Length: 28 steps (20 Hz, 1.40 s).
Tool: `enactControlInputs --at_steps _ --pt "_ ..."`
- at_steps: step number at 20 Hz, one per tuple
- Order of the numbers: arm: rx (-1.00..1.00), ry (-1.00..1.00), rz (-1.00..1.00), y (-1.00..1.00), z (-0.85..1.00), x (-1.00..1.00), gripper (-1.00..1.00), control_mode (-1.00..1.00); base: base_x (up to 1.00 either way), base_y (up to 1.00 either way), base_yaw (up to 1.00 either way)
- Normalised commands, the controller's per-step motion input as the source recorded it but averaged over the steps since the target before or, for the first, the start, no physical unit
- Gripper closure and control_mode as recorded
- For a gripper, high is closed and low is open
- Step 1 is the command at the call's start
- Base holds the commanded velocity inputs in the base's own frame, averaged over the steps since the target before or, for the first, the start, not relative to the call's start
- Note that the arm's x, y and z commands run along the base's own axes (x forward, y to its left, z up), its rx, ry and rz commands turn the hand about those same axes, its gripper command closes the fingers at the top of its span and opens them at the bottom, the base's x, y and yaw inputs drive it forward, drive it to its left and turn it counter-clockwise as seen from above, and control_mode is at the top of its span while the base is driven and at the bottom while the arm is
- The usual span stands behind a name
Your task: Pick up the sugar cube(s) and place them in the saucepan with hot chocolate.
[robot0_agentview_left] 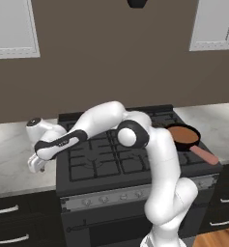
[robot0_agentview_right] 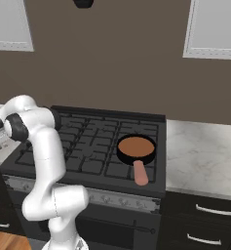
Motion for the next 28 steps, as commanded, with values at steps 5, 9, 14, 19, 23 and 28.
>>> enactControlInputs --at_steps 5,9,14,19,23,28 --pt "0.0 0.0 0.0 0.07 -0.06 0.21 -1.0 -1.0 0.0 0.0 0.0" --pt "0.0 0.0 0.0 0.12 -0.13 0.1 -1.0 -1.0 0.0 0.0 0.0" --pt "0.0 0.0 0.0 0.05 -0.08 0.0 -1.0 -1.0 0.0 0.0 0.0" --pt "0.0 0.0 0.0 0.08 -0.07 0.04 -1.0 -1.0 0.0 0.0 0.0" --pt "0.0 0.0 0.0 0.16 -0.11 0.0 -1.0 -1.0 0.0 0.0 0.0" --pt "0.0 0.0 0.0 0.14 -0.09 0.0 -1.0 -1.0 0.0 0.0 0.0"
